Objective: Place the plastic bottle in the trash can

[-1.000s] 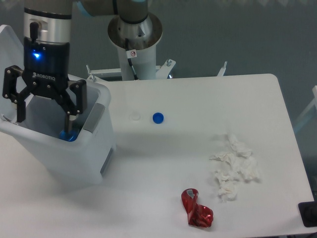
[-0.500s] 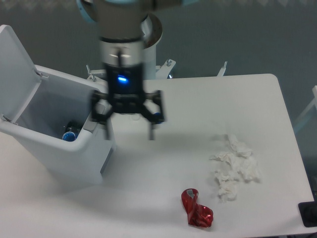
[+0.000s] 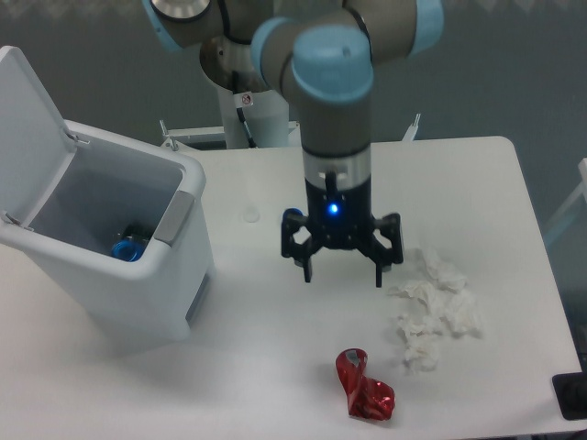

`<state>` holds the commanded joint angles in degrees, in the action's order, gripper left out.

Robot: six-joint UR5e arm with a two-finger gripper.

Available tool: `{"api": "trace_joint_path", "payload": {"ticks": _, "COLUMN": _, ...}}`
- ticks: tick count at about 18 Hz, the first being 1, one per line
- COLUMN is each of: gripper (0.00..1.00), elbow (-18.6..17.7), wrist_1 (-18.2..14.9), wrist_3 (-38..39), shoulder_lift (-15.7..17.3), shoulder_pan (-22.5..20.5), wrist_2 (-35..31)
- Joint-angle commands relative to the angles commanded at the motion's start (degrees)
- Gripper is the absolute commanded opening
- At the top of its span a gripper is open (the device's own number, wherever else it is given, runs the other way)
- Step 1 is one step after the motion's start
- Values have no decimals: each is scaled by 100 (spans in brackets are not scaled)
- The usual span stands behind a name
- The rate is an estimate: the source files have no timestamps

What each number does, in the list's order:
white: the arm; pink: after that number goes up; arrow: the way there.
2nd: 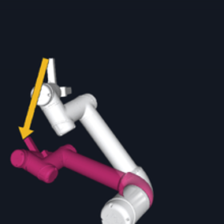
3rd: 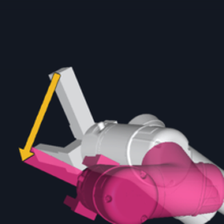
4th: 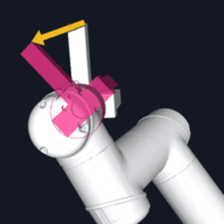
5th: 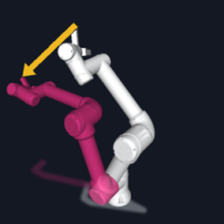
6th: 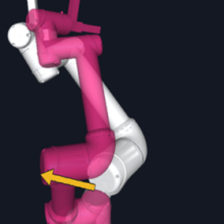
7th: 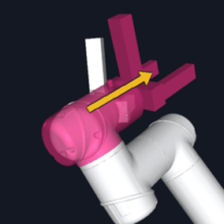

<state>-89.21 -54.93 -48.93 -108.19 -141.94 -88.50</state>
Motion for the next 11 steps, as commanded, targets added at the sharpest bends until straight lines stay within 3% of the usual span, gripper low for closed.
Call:
{"api": "trace_joint_path", "payload": {"ticks": 3, "gripper": 100, "elbow": 0, "wrist_1": -465, "wrist_3": -720, "shoulder_lift": -79, "shoulder_pan": -132, "wrist_2": 0}}
{"api": "trace_joint_path", "payload": {"ticks": 5, "gripper": 100, "elbow": 0, "wrist_1": -589, "wrist_3": -1126, "shoulder_lift": -132, "shoulder_pan": -176, "wrist_2": -9}}
{"api": "trace_joint_path", "payload": {"ticks": 11, "gripper": 100, "elbow": -114, "wrist_1": -607, "wrist_3": -1399, "shoulder_lift": -194, "shoulder_pan": -378, "wrist_2": -88}}
